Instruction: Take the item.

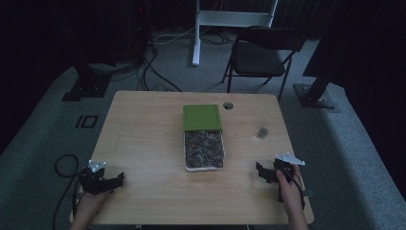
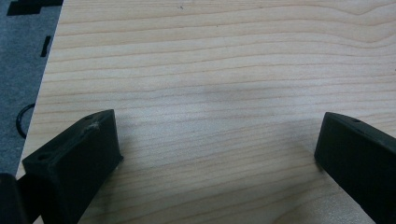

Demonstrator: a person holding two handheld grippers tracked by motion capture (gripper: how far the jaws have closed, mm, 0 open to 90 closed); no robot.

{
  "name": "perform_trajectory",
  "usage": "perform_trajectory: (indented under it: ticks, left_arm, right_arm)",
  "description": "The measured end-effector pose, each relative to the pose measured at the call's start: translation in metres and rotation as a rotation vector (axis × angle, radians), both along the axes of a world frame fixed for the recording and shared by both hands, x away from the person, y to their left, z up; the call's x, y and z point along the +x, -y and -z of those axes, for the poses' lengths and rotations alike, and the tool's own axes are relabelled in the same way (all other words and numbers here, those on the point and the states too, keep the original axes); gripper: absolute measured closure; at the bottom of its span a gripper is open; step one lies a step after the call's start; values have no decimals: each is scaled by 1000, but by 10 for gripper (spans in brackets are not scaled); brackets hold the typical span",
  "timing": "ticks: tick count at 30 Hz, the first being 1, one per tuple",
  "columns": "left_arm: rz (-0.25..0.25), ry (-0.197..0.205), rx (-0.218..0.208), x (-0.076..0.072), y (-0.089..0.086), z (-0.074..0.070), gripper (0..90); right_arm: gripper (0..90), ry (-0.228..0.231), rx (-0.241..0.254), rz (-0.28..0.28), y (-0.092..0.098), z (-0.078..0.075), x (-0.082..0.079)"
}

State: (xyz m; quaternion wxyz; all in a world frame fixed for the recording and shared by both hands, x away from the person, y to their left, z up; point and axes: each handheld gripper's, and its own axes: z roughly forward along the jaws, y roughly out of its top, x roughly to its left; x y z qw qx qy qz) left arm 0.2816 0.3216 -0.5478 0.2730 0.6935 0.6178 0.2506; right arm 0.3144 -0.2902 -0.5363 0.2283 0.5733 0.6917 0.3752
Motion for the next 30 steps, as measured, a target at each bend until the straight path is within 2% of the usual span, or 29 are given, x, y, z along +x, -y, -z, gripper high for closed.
perform_trajectory:
  ticks: [11, 14, 17, 21, 30]
  left_arm:
    - [0, 0, 0, 0, 0, 0, 5]
    - [0, 0, 0, 0, 0, 0, 5]
    - [0, 0, 0, 0, 0, 0, 5]
    - [0, 0, 0, 0, 0, 0, 5]
    - [0, 0, 0, 0, 0, 0, 5]
  right_arm:
    - [141, -30, -29, -37, 0, 9, -13]
    - [141, -38, -58, -47, 1, 10, -18]
    - [141, -42, -51, -47, 2, 11, -22]
    - [141, -46, -93, -81, 1, 12, -27]
    - [139, -50, -128, -128, 0, 17, -35]
